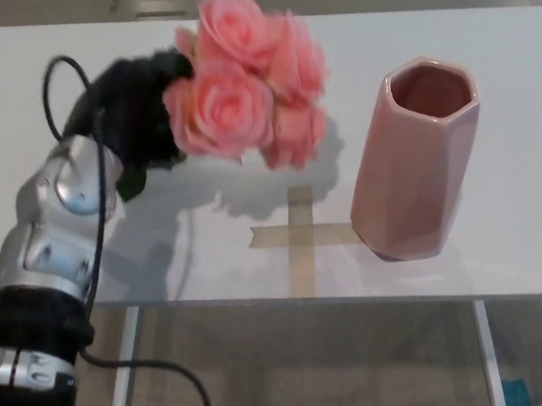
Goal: Use the left hand to pick up the rose and then lift and insert it into the pink vase.
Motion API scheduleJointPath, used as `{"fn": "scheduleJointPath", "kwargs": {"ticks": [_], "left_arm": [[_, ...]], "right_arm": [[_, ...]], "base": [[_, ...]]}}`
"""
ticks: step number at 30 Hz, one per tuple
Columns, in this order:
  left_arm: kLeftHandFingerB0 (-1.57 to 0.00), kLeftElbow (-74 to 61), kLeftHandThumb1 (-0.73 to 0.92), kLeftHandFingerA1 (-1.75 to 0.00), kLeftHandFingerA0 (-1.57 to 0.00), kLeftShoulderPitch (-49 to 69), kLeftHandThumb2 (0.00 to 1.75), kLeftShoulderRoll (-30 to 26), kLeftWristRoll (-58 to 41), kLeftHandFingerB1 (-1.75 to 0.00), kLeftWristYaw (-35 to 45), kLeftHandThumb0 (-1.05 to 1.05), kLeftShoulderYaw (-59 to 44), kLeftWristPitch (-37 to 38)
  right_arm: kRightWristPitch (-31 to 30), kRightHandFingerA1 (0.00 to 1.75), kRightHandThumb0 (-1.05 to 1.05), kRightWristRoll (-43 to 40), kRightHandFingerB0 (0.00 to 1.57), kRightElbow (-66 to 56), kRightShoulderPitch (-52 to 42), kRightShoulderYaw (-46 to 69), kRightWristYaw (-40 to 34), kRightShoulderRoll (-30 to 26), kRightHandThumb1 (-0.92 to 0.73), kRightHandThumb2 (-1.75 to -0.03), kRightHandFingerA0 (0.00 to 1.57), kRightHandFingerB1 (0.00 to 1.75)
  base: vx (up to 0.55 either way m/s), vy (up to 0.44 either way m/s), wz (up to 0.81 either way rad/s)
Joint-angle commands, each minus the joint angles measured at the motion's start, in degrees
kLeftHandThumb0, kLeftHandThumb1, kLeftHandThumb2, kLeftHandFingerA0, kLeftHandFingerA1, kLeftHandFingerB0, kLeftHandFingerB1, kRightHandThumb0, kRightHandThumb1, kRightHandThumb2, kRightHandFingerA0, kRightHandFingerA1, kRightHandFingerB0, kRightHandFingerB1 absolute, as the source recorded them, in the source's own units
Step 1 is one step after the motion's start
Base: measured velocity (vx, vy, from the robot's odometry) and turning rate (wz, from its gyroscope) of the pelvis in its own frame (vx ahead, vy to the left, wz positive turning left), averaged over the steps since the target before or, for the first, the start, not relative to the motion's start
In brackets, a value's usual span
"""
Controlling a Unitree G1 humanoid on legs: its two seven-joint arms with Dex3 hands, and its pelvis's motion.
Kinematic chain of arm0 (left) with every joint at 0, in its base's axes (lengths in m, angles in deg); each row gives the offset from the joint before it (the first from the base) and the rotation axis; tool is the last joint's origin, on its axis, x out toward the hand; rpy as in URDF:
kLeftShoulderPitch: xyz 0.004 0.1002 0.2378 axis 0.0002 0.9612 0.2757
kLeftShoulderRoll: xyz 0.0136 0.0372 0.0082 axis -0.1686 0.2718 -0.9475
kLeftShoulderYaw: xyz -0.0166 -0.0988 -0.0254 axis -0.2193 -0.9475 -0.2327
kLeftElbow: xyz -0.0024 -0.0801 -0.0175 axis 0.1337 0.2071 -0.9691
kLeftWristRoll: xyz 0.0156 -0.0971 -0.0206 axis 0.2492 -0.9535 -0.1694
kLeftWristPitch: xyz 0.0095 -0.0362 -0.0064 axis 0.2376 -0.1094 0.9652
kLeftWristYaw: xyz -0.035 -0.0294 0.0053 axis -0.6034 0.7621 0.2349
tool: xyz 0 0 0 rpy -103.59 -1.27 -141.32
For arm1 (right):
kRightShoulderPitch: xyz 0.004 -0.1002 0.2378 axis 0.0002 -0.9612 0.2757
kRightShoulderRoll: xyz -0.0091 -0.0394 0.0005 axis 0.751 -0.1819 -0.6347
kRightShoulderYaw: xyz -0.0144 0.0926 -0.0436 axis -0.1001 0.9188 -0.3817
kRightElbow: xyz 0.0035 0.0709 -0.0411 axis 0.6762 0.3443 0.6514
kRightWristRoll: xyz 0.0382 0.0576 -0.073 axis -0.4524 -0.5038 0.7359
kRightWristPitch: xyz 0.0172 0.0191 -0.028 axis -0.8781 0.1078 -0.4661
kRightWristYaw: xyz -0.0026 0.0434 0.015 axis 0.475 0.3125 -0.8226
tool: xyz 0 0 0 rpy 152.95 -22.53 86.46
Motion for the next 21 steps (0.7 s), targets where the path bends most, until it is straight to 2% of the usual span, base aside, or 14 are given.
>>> {"fn": "scheduleJointPath", "kwargs": {"ticks": [1,5,10,12,14,16,18,21], "left_arm": [[-0.65,-3.5,0.84,-1.39,-0.86,-2.8,0.65,1.7,-11.0,-1.16,4.9,-0.16,-5.0,-1.4],[-0.67,-9.1,0.86,-1.36,-0.9,-3.6,0.65,2.2,-11.7,-1.12,6.3,-0.17,-5.6,-4.9],[-0.75,-16.1,0.87,-1.32,-1.0,-8.4,0.66,4.7,-18.5,-1.0,10.1,-0.19,-8.4,-16.3],[-0.75,-16.6,0.87,-1.32,-1.0,-8.5,0.66,4.9,-18.7,-1.0,10.3,-0.19,-8.5,-17.2],[-0.78,-17.0,0.86,-1.32,-1.02,-12.3,0.66,7.4,-23.6,-0.93,9.7,-0.21,-11.5,-23.9],[-0.78,-17.3,0.86,-1.32,-1.02,-12.3,0.66,7.6,-23.5,-0.93,9.8,-0.21,-11.8,-24.5],[-0.83,-18.7,0.84,-1.39,-1.06,-16.7,0.66,11.7,-30.2,-0.86,6.9,-0.21,-16.3,-32.0],[-0.84,-20.2,0.83,-1.37,-1.1,-18.3,0.64,13.6,-32.7,-0.84,5.6,-0.21,-18.1,-35.1]], "right_arm": [[0.5,0.51,-0.3,-0.3,0.59,0.0,-1.1,-0.2,0.9,-0.1,-0.64,-0.58,0.7,0.46],[0.5,0.51,-0.3,-0.2,0.59,-0.1,-1.2,-0.2,0.8,-0.1,-0.64,-0.59,0.7,0.46],[0.3,0.51,-0.32,-0.1,0.58,-0.1,-1.3,-0.4,1.0,-0.2,-0.65,-0.59,0.7,0.46],[0.3,0.51,-0.32,-0.1,0.58,-0.1,-1.3,-0.4,1.0,-0.2,-0.65,-0.59,0.7,0.46],[0.3,0.51,-0.3,-0.2,0.58,0.0,-1.4,-0.4,1.3,-0.2,-0.64,-0.59,0.7,0.46],[0.3,0.51,-0.3,-0.2,0.58,0.0,-1.4,-0.4,1.3,-0.2,-0.64,-0.59,0.7,0.46],[0.0,0.49,-0.31,-0.2,0.56,-0.2,-1.3,-0.4,1.6,-0.4,-0.65,-0.58,0.67,0.44],[0.2,0.49,-0.31,-0.2,0.56,-0.2,-1.4,-0.5,1.9,-0.4,-0.65,-0.58,0.67,0.44]], "base": [[0.0,0.0,0.0],[0.0,0.0,0.0],[0.0,0.0,0.0],[0.0,0.0,0.0],[0.0,0.0,0.0],[0.0,0.0,0.0],[0.0,0.0,0.0],[0.0,0.0,0.0]]}}
